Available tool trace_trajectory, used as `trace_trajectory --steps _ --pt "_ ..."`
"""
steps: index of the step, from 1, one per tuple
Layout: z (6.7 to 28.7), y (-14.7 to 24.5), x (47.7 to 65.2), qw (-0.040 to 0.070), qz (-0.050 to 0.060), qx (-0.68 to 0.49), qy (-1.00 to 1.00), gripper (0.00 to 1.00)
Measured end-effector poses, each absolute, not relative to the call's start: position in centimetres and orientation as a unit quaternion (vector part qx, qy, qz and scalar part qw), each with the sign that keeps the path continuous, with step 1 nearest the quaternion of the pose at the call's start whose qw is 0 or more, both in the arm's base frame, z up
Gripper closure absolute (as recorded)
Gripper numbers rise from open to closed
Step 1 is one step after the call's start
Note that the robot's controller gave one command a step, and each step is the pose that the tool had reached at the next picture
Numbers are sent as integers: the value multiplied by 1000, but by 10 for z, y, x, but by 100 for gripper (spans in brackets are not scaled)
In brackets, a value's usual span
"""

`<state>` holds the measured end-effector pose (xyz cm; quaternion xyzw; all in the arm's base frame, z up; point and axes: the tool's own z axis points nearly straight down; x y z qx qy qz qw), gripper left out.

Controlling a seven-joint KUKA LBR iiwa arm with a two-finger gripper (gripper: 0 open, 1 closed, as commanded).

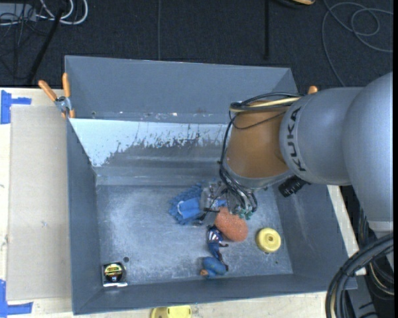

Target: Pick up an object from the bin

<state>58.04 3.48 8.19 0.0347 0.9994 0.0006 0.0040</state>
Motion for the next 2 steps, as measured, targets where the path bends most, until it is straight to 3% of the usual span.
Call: trace_trajectory --steps 1,2 --pt "127 49 574 -3 0 34 999 100" --pt "139 41 582 5 1 27 1000 100"
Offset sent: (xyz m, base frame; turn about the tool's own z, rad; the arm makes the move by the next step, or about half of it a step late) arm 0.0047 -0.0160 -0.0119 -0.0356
